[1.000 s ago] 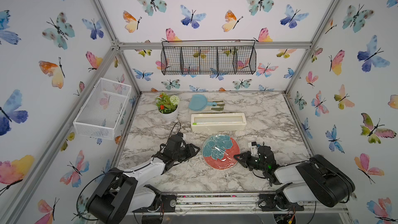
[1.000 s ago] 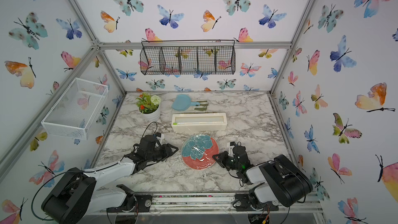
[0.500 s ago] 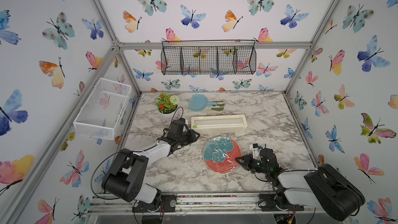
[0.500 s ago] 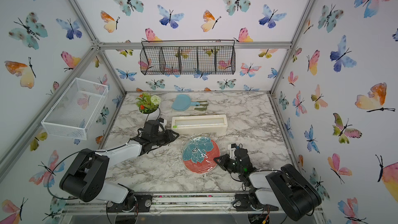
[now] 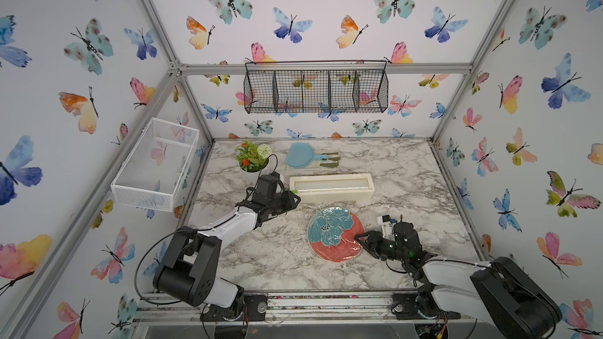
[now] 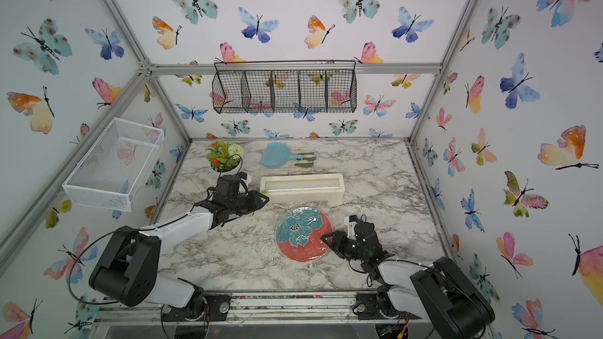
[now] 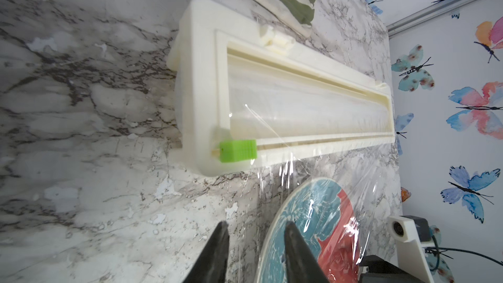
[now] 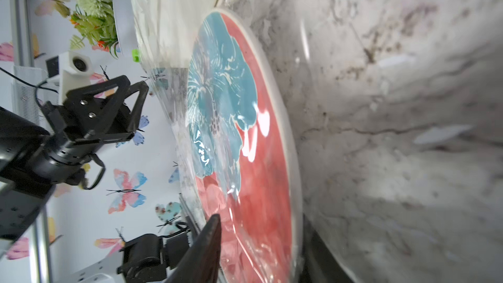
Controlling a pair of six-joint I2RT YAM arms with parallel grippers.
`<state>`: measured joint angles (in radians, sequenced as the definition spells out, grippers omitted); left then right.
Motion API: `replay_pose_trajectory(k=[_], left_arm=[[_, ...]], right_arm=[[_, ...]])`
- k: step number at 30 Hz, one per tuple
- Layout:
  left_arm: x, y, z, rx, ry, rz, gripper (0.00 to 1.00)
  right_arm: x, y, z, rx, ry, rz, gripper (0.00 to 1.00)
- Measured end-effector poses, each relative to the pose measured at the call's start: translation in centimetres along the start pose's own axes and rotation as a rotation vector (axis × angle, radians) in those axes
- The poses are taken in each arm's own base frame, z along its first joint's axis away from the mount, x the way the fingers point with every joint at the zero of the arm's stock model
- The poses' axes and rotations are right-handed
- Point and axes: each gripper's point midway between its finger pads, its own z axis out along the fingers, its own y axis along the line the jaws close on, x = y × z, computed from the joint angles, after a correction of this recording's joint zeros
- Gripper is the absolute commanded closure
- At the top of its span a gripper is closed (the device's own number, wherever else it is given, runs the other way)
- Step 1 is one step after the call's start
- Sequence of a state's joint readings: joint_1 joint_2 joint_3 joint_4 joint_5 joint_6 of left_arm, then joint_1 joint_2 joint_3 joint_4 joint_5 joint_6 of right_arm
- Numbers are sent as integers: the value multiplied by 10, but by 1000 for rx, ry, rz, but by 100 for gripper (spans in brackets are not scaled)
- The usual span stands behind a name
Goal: Wrap the plate with plastic wrap
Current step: Place the plate at the center of the board.
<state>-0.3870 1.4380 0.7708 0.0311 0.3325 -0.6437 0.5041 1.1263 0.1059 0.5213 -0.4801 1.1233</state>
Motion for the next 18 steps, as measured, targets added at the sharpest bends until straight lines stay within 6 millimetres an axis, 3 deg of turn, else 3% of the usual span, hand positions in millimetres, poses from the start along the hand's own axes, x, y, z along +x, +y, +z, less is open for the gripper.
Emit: replay_pose_trajectory(k=[4,9,18], left_arm=[[-28,-9,-14,8,-68,18,64],[-45,1,-21,-18,-106,5,64],[-50,7,-12,-36,-91,-2,65]], right_arm=[[-19,19,-10,45,-65,-46,34],[-33,23,-18,160,-94,-67,33],[-28,-7,-30,342,-70,-62,34]])
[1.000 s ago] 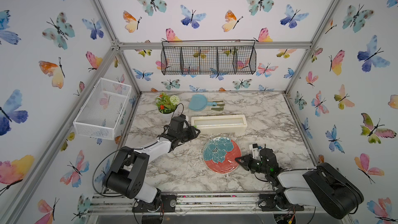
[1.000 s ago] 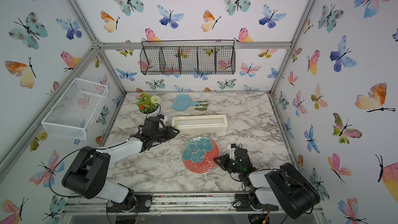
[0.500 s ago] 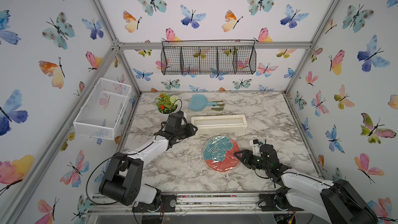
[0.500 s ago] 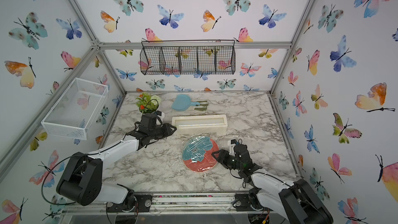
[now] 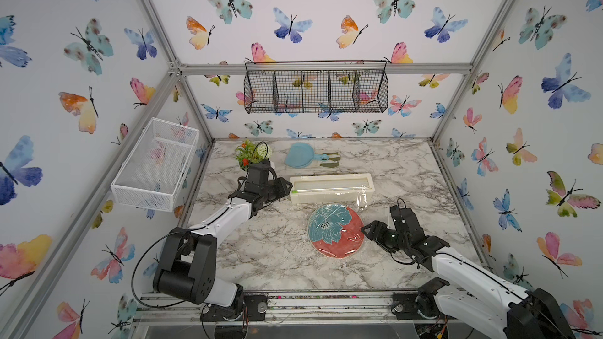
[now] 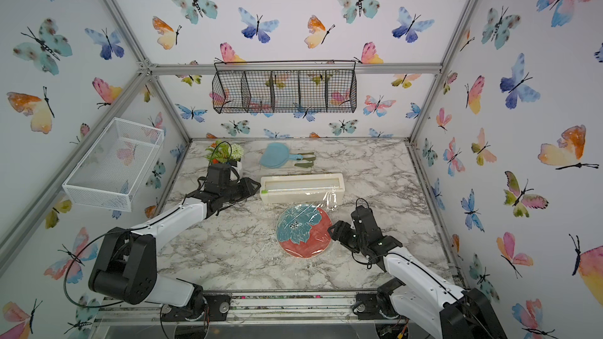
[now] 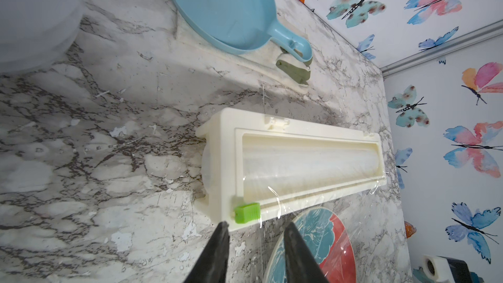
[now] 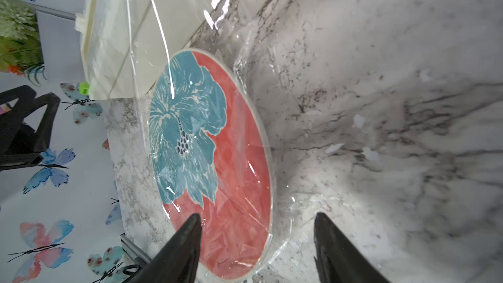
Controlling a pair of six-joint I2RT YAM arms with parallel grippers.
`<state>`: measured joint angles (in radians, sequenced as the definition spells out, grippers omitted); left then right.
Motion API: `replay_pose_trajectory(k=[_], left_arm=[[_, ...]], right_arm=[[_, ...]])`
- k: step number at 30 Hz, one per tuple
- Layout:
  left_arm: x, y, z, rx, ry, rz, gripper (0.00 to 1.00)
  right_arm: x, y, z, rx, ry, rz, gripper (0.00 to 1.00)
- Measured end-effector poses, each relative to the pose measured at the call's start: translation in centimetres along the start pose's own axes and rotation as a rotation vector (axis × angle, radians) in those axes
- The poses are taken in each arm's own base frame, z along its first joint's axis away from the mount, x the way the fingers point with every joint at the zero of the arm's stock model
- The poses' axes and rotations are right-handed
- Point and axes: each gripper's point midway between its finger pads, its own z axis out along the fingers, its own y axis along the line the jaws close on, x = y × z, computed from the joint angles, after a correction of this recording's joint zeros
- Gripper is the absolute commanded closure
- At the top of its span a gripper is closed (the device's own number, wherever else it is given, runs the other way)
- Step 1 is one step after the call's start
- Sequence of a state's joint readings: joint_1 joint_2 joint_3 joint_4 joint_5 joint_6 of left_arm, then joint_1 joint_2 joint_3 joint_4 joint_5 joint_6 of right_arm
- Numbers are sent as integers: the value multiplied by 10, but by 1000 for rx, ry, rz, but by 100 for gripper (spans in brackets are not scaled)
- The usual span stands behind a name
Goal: Wrap the plate with plastic wrap
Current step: Place the plate at the center of the board.
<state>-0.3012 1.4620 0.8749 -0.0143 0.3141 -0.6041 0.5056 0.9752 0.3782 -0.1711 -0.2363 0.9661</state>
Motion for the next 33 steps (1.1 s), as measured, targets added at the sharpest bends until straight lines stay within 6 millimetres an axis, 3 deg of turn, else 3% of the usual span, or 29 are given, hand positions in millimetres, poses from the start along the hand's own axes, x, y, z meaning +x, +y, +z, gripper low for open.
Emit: replay_pose_trajectory(k=[3,8,12,15,19,25,33], left_arm=[[0,-1,0,4,2,7,64],[2,0,1,9,10,7,70],[7,3,6,10,25,8,70],[19,11,10,3,56,-2,70],[33,19,17,3,96,-23,70],[37,21,30,18,124,-43,72],[28,18,45,45,129,-62,74]], right_arm=[[-15,14,-8,22,-26,-49,38],[-63,77,-16,-15,-89,-191,40],[-96,103,-9,24,-142,-293,38],[-120,102,-1,60,-171,-318,37],[-146,82,15,93,-178,-283,36],[-150,69,39,86,-132,-258,35],[-167,68,50,32,-144,-235,35]])
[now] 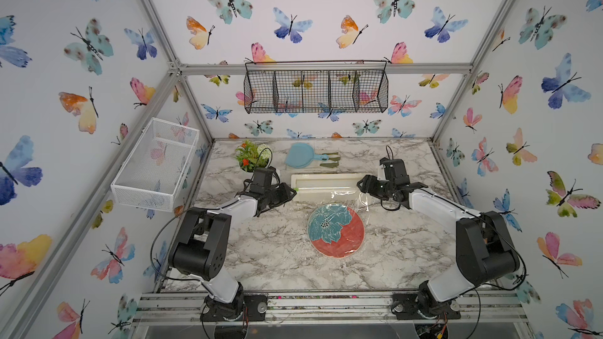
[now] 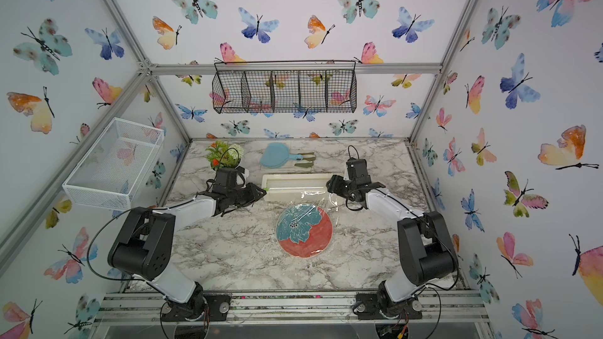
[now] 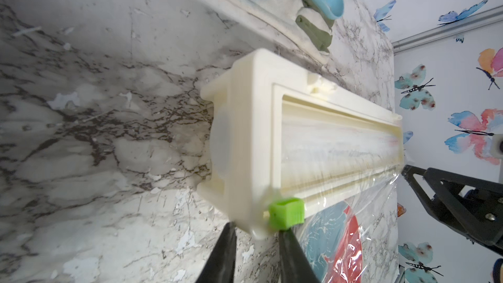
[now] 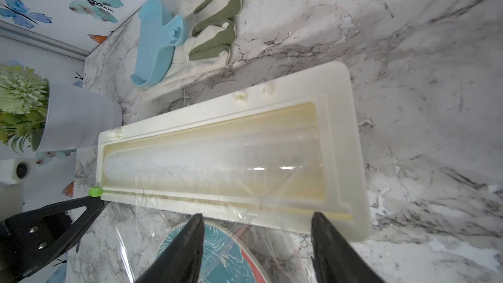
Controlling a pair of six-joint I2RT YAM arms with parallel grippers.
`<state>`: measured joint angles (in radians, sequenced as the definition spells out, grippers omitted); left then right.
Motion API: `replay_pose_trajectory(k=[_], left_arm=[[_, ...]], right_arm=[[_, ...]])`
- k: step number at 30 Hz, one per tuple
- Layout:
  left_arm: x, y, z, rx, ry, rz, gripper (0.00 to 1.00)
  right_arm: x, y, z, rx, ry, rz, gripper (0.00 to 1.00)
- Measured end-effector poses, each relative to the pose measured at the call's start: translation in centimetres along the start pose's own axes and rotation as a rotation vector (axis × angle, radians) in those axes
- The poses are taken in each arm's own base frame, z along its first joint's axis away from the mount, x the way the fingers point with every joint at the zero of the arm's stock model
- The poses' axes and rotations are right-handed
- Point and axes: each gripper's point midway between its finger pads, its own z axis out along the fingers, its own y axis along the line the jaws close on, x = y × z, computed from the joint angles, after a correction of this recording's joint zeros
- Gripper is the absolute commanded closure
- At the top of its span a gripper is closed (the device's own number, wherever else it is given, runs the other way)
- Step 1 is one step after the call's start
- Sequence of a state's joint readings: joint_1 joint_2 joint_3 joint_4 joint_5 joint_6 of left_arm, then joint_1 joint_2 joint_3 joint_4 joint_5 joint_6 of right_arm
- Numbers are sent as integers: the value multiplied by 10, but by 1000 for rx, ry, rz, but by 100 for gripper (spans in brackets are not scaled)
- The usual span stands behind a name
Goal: Wrap the plate with plastic wrap
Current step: Place the plate at the center of the board.
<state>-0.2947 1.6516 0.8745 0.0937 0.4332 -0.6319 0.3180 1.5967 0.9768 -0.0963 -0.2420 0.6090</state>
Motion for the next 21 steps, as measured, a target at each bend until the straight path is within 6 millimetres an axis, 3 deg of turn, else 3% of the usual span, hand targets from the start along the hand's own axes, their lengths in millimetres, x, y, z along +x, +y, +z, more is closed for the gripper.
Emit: replay_pose_trajectory(k=[9,14,18,21], left_arm=[[-12,-4,10,8,-7,-2,73],[-17,-4,2,-3,-21,0,72],[-35,-9,-20,0,-82,1,73],[-48,-12,-32,3,-132,8,73]], right_arm=[[-18,4,6,-10,-26,-26,35],[-33,11,-10,16,-53,-71,47],[-60,48,-26,3,-110,-146,51],[-61,93,-24,-25,-120,-223,55]])
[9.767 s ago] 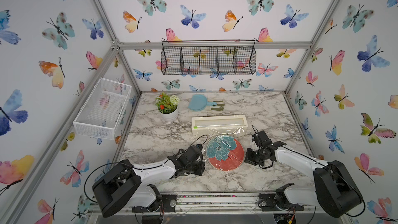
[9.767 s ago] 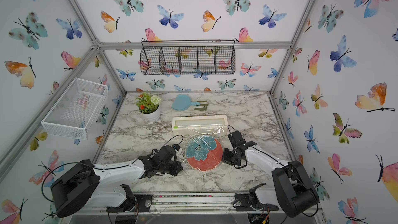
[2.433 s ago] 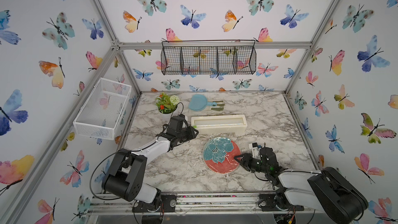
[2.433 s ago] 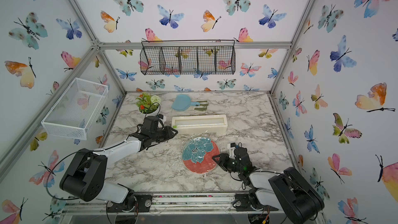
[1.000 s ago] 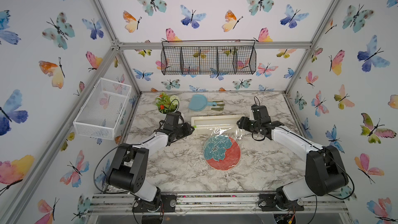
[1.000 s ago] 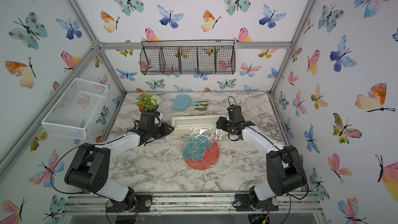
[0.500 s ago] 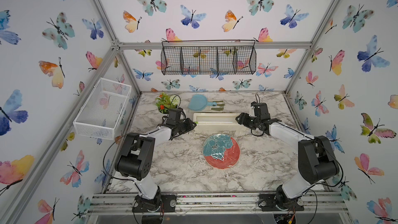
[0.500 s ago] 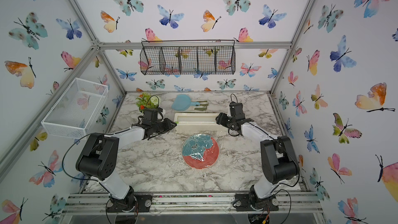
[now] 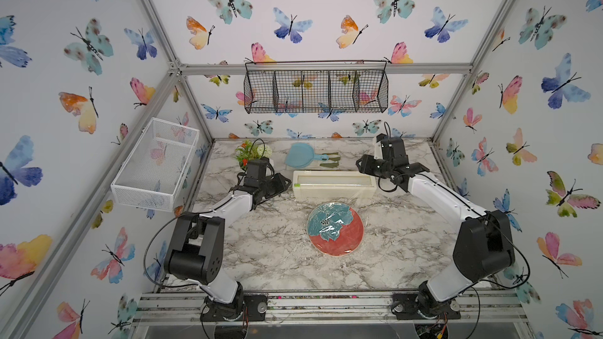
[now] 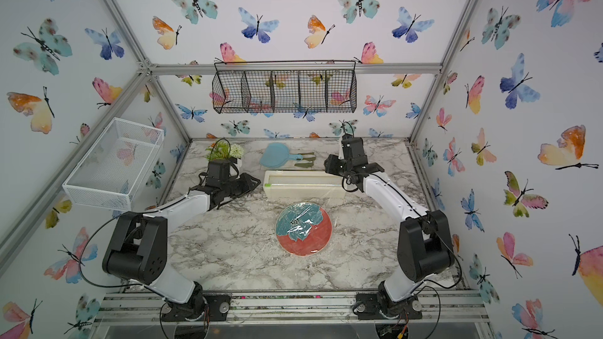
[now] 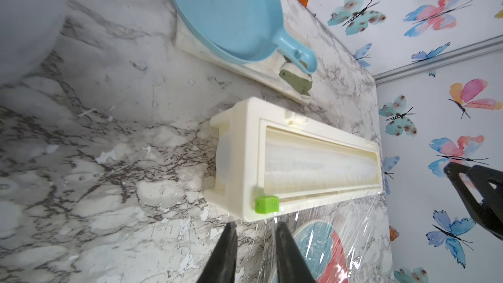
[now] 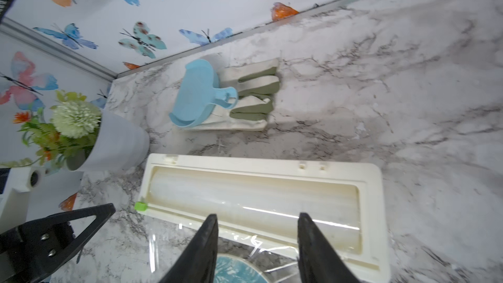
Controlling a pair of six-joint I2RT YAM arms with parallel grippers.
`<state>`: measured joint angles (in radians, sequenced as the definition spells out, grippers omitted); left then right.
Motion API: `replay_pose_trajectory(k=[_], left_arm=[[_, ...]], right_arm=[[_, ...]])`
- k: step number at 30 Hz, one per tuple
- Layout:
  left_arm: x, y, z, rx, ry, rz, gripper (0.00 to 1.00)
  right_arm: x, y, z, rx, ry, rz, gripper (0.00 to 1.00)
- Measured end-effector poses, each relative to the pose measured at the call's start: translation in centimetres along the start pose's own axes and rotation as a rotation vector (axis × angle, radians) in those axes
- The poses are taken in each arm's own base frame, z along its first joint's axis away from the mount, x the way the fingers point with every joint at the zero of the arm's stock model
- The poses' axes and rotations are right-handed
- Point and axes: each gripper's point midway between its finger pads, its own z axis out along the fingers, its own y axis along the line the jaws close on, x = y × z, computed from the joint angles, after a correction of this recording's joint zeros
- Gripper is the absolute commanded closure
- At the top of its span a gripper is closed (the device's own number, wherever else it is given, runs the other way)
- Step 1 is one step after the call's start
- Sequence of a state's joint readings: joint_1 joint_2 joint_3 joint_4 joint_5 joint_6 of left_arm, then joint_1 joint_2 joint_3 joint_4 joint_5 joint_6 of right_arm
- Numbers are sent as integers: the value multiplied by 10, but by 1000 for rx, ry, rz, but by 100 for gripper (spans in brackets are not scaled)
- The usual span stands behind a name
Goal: Wrap the plate with plastic wrap
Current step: Place the plate at the center of the board.
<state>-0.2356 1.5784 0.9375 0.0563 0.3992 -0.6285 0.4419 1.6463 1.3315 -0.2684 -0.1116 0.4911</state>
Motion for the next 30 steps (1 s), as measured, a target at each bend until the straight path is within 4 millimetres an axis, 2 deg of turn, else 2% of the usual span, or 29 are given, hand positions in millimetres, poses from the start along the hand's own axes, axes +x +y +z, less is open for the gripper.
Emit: replay_pose_trajectory(k=[2,4,7,9,13,21,26,30], left_arm=[[-6,-1,-1,2,-14,2,73],[-12,-2,5,2,-10,6,67],[-26,-7,23,10,6,30,56],[-34,-10,33,19,12,52,50],[-31,-10,44,37,52,89,49],[-2,0,60,26,173,175,49],[7,-1,68,30,219,222,54],[10,3,70,17,235,237,65]], right_arm=[[4,30,11,-26,16,-50,60],[14,58,28,-40,50,-98,62],[36,87,51,-48,102,-152,61],[54,99,61,-46,137,-181,58],[78,113,69,-26,174,-219,50],[88,135,70,23,124,-240,34],[96,140,81,54,109,-255,33],[107,138,89,70,123,-263,34]])
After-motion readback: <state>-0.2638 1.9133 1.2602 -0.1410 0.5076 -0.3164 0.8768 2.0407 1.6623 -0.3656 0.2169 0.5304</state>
